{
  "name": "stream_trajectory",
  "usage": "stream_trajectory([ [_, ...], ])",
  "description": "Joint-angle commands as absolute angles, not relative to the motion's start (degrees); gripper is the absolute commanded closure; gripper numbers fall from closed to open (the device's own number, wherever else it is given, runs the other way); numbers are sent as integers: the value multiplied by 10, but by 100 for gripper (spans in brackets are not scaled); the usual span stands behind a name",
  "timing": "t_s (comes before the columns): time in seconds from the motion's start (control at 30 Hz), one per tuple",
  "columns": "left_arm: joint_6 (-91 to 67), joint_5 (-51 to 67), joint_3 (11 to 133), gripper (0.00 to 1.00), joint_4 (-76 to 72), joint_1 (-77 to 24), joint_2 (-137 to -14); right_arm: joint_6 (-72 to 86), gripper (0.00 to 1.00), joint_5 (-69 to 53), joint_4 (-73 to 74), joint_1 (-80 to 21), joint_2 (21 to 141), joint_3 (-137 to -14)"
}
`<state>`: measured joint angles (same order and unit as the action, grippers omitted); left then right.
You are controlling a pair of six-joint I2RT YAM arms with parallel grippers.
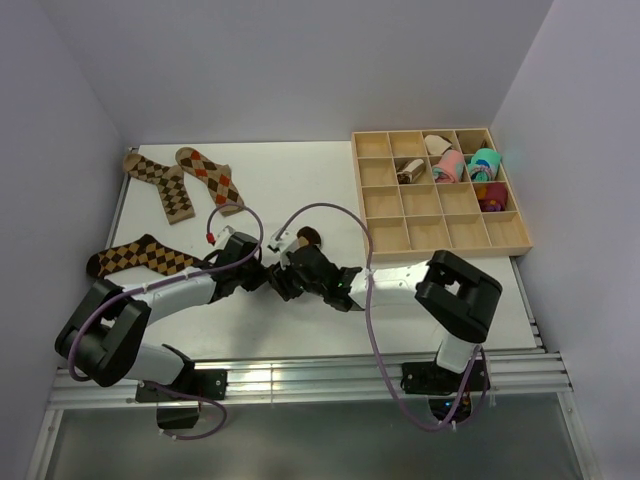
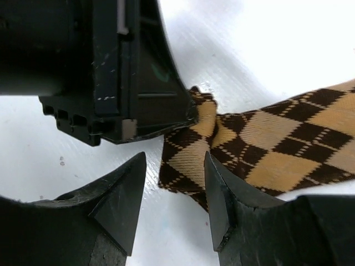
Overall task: Roll the socks
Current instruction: Roll the sock at the center of the board.
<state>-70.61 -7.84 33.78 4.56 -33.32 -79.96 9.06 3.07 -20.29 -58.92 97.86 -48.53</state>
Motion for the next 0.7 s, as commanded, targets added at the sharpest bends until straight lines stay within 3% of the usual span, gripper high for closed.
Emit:
stream_trajectory([
  [0.0, -689, -91, 345, 100, 93, -336, -791, 54, 47, 41, -230, -604, 1002, -507],
  [0.47, -704, -68, 349, 99, 97, -336, -786, 69, 47, 55, -153, -625, 1098, -540],
  [0.57, -709, -70, 348, 99, 105, -336, -770, 83, 57, 62, -148, -625, 1116, -536],
  [0.67, -718, -85, 342, 97, 114, -335, -745, 91, 80, 58, -157, -622, 1110, -524],
])
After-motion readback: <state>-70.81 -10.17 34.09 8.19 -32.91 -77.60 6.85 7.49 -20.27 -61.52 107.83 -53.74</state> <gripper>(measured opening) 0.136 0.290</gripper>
